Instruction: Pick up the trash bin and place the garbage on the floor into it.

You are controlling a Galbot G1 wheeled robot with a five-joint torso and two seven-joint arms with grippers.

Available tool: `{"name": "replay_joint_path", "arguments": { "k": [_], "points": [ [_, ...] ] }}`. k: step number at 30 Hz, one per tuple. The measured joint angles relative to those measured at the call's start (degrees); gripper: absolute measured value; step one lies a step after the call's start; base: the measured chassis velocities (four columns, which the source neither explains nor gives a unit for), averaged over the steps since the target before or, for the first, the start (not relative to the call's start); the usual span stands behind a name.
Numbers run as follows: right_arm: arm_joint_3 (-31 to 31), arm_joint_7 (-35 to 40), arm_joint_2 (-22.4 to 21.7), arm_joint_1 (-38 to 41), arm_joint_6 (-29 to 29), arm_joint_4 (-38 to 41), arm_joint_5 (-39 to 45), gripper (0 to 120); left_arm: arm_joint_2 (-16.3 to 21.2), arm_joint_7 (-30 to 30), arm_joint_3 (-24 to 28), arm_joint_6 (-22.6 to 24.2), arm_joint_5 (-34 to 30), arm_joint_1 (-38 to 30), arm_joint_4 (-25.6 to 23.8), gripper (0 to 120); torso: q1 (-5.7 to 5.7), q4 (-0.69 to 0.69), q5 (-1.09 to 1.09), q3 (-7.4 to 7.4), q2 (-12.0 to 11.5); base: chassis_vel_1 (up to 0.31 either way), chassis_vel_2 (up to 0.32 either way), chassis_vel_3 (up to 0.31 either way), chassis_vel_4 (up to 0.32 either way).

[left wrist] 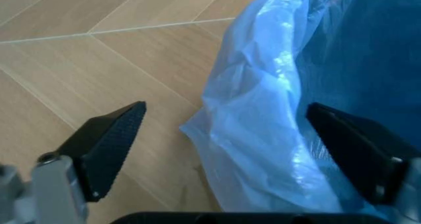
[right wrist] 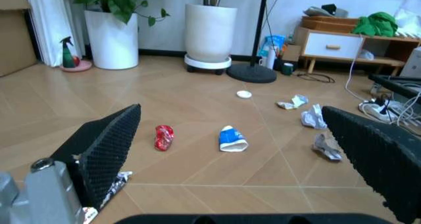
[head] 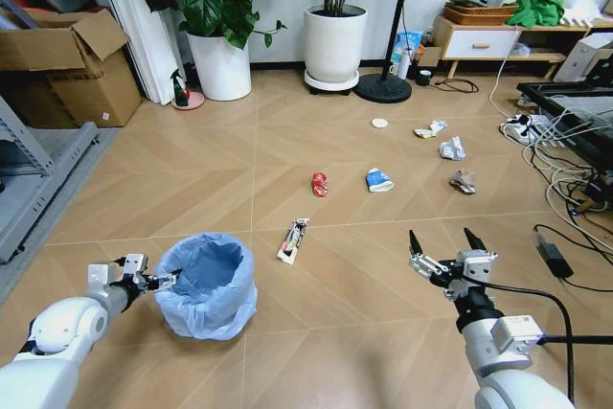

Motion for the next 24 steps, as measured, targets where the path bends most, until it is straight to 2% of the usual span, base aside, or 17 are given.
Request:
{"name": "replay_joint_path", "arguments": {
  "k": [3, 4, 6, 8, 10, 13, 15, 16, 19, 23, 24],
  "points": [
    [-0.1, 0.0, 0.2, 0.0, 0.2, -0.3, -0.3, 100, 0.0, 0.0, 0.2, -0.9, 0.1, -0.1, 0.1, 77, 0.00, 0.00, 0.00, 0.00, 0.0, 0.000, 0.000, 0.000, 0.000],
    [-0.1, 0.0, 0.2, 0.0, 0.2, -0.3, -0.3, 100, 0.0, 0.0, 0.2, -0.9, 0.1, -0.1, 0.1, 77, 0.00, 0.00, 0.00, 0.00, 0.0, 0.000, 0.000, 0.000, 0.000],
    [-0.2, 0.1, 0.3, 0.0, 0.3, -0.4, -0.4, 100, 0.0, 0.1, 0.4, -1.5, 0.2, -0.3, 0.3, 68, 0.00, 0.00, 0.00, 0.00, 0.0, 0.000, 0.000, 0.000, 0.000],
    [-0.4, 0.1, 0.4, 0.0, 0.3, -0.6, -0.6, 100, 0.1, 0.1, 0.9, -2.4, 0.8, -0.5, 0.5, 56, 0.00, 0.00, 0.00, 0.00, 0.0, 0.000, 0.000, 0.000, 0.000],
    [-0.4, 0.1, 0.4, 0.0, 0.3, -0.6, -0.6, 100, 0.1, 0.1, 1.1, -2.6, 0.9, -0.6, 0.6, 55, 0.00, 0.00, 0.00, 0.00, 0.0, 0.000, 0.000, 0.000, 0.000],
    [-0.5, 0.1, 0.5, 0.0, 0.3, -0.7, -0.7, 100, 0.1, 0.2, 1.5, -3.0, 1.3, -0.7, 0.6, 41, 0.00, 0.00, 0.00, 0.00, 0.0, 0.000, 0.000, 0.000, 0.000],
    [-0.5, 0.1, 0.5, 0.0, 0.4, -0.7, -0.7, 100, 0.1, 0.2, 1.6, -3.0, 1.4, -0.7, 0.6, 38, 0.00, 0.00, 0.00, 0.00, 0.0, 0.000, 0.000, 0.000, 0.000],
    [-0.5, 0.1, 0.5, 0.0, 0.4, -0.8, -0.7, 100, 0.2, 0.5, 1.8, -3.2, 1.6, -0.6, 0.5, 30, 0.00, 0.00, 0.00, 0.00, 0.0, 0.000, 0.000, 0.000, 0.000],
    [-0.5, 0.1, 0.5, 0.0, 0.4, -0.9, -0.7, 100, 0.3, 0.9, 2.0, -3.4, 2.0, -0.4, 0.4, 24, 0.00, 0.00, 0.00, 0.00, 0.0, 0.000, 0.000, 0.000, 0.000],
    [-0.6, 0.2, 0.5, 0.2, 0.4, -1.1, -0.7, 100, 0.5, 1.1, 2.0, -3.8, 2.2, -0.3, 0.1, 4, 0.00, 0.00, 0.00, 0.00, 0.0, 0.000, 0.000, 0.000, 0.000],
    [-0.6, 0.2, 0.5, 0.2, 0.4, -1.1, -0.7, 100, 0.5, 1.1, 2.0, -3.8, 2.2, -0.3, 0.1, 4, 0.00, 0.00, 0.00, 0.00, 0.0, 0.000, 0.000, 0.000, 0.000]
  ]
}}
